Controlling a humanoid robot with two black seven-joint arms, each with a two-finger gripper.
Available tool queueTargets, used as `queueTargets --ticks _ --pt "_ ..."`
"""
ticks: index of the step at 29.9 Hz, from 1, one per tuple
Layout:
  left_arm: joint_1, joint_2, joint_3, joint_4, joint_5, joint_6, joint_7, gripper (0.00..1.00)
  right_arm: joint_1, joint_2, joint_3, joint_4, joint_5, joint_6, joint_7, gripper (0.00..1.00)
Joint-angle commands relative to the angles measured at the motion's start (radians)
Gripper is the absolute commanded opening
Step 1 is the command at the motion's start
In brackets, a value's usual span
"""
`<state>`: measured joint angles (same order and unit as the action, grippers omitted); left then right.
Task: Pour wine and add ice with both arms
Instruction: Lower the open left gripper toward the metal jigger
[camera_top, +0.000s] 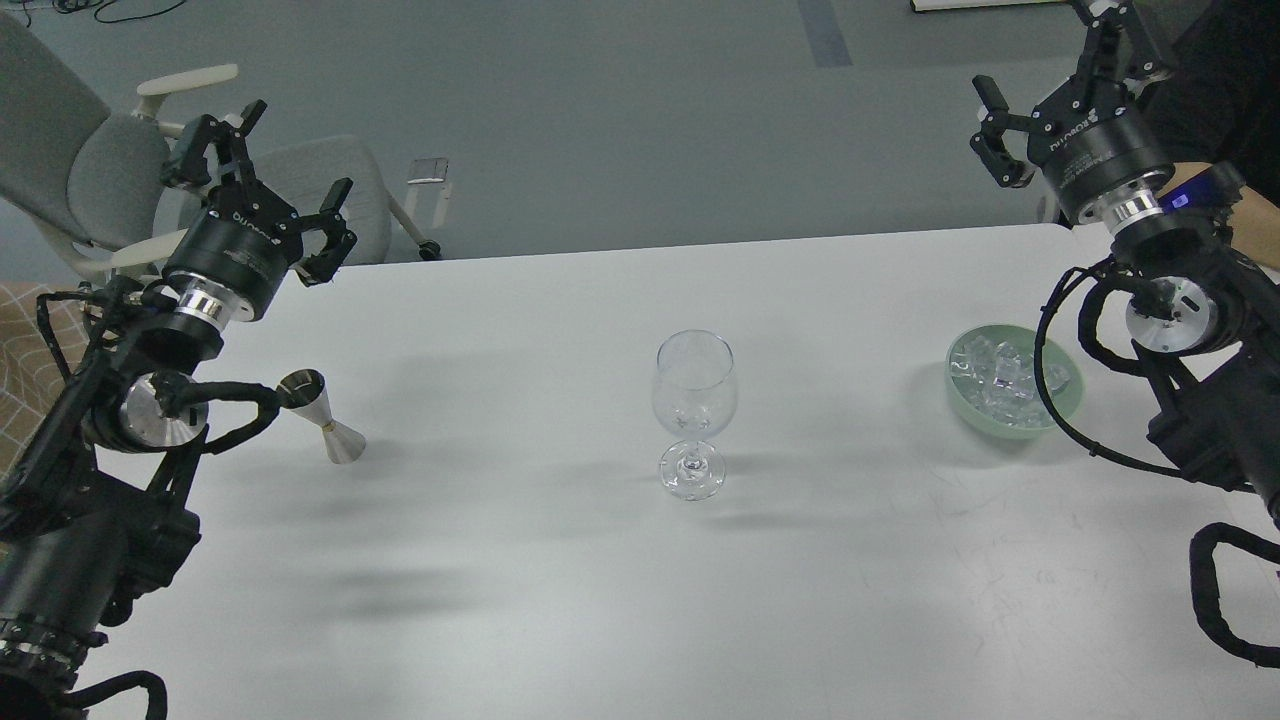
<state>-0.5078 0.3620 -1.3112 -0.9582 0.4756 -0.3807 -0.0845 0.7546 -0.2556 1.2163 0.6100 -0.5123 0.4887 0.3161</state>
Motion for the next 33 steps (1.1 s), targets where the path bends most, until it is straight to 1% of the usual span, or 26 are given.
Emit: queueTargets --ticks 1,8,9,10,12,13,15,20,22,23,24,28,29,30,32,33 --pt "0.0 0.0 0.0 -0.001 0.0 -0.004 0.002 0.99 0.0 0.001 -0.012 0.001 0.0 0.0 0.0 1.0" --pt "0.008 -0.005 -0.003 -0.014 -0.003 -0.024 0.014 0.99 -0.001 -0.001 -0.026 -0.001 0.0 0.0 0.0 1.0" --pt "0.011 -0.002 -0.008 -0.03 -0.008 -0.026 0.034 0.99 -0.001 -0.001 -0.027 -0.001 0.0 0.0 0.0 1.0" --pt "0.014 0.0 -0.014 -0.045 -0.024 -0.026 0.073 0.99 -0.001 -0.001 -0.027 -0.001 0.0 0.0 0.0 1.0" --pt "0.015 0.005 -0.017 -0.065 -0.075 -0.015 0.123 0.99 -0.003 -0.001 -0.027 -0.001 0.0 0.0 0.0 1.0" --pt "0.015 0.008 -0.017 -0.071 -0.097 -0.014 0.133 0.99 -0.003 -0.002 -0.027 -0.001 0.0 0.0 0.0 1.0" --pt "0.022 0.014 -0.016 -0.091 -0.149 -0.01 0.143 0.99 -0.003 -0.002 -0.031 -0.001 0.0 0.0 0.0 1.0" --pt "0.074 0.072 -0.023 -0.166 -0.192 0.028 0.143 0.99 -0.003 -0.002 -0.032 -0.001 0.0 0.0 -0.002 1.0" --pt "0.113 0.087 -0.034 -0.206 -0.207 0.036 0.146 0.99 -0.003 -0.004 -0.034 -0.001 0.0 0.0 -0.002 1.0" --pt "0.142 0.101 -0.046 -0.23 -0.221 0.037 0.158 0.99 -0.004 -0.004 -0.034 -0.001 0.0 0.0 -0.002 1.0" --pt "0.176 0.115 -0.062 -0.252 -0.245 0.04 0.182 0.99 -0.009 -0.002 -0.034 -0.001 0.0 0.0 -0.003 1.0" --pt "0.268 0.138 -0.115 -0.319 -0.317 0.065 0.245 0.99 -0.017 -0.004 -0.034 -0.001 0.0 0.0 -0.005 1.0" --pt "0.311 0.147 -0.144 -0.355 -0.34 0.075 0.271 0.99 -0.018 -0.004 -0.034 0.001 0.0 0.0 -0.005 1.0" --pt "0.356 0.15 -0.176 -0.39 -0.36 0.082 0.288 0.99 -0.018 -0.004 -0.034 -0.001 0.0 0.0 -0.006 1.0" --pt "0.406 0.15 -0.213 -0.428 -0.376 0.083 0.293 0.99 -0.018 -0.004 -0.034 -0.001 0.0 0.0 -0.006 1.0" --pt "0.461 0.15 -0.247 -0.47 -0.39 0.083 0.293 0.99 -0.018 -0.004 -0.034 -0.001 0.0 0.0 -0.006 1.0"
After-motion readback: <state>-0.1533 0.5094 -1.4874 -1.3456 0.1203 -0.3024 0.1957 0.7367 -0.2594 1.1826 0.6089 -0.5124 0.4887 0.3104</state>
